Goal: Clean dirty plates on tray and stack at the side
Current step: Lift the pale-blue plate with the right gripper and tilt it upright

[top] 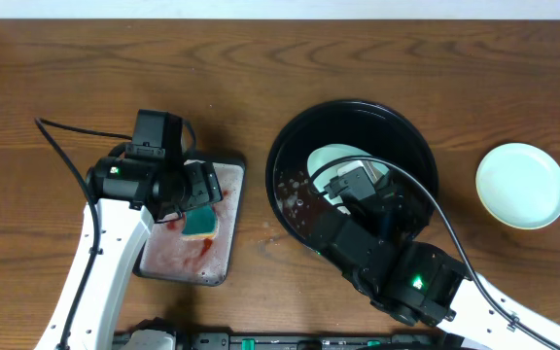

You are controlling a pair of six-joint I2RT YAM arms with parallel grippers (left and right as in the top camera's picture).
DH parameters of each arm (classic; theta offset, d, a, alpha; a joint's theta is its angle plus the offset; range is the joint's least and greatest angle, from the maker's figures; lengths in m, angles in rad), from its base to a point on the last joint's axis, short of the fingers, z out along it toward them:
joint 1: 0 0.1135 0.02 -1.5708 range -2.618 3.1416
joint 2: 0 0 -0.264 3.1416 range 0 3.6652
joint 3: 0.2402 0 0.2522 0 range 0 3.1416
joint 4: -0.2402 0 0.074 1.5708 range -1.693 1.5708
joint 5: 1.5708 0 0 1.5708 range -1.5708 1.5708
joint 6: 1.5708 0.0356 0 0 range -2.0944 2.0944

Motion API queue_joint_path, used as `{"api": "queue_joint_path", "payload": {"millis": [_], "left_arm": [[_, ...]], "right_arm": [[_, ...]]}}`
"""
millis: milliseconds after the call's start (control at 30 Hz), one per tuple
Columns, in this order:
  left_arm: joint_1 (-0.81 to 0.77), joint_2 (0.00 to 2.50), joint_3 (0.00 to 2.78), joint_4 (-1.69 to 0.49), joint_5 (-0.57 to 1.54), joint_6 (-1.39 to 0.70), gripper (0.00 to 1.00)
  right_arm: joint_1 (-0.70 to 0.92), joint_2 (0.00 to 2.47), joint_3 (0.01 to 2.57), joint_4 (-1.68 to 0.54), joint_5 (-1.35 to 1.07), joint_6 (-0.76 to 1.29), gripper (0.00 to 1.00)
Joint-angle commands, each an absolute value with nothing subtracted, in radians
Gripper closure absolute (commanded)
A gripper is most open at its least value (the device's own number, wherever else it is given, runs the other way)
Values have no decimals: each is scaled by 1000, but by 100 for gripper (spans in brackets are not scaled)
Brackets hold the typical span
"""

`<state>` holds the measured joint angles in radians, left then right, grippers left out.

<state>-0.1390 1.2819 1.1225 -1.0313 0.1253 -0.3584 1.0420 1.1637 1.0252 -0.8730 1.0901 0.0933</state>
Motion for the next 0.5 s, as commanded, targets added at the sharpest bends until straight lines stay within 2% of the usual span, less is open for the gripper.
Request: {"api": "queue_joint_path", "payload": {"millis": [0, 467], "left_arm": [[-136, 1280, 1125, -1034, 123, -348, 16], [-136, 1280, 1125, -1034, 123, -348, 15]], "right_arm": [[1048, 1159, 1027, -871, 1193, 88, 99], [1049, 1159, 1027, -871, 1260, 77, 99]]}}
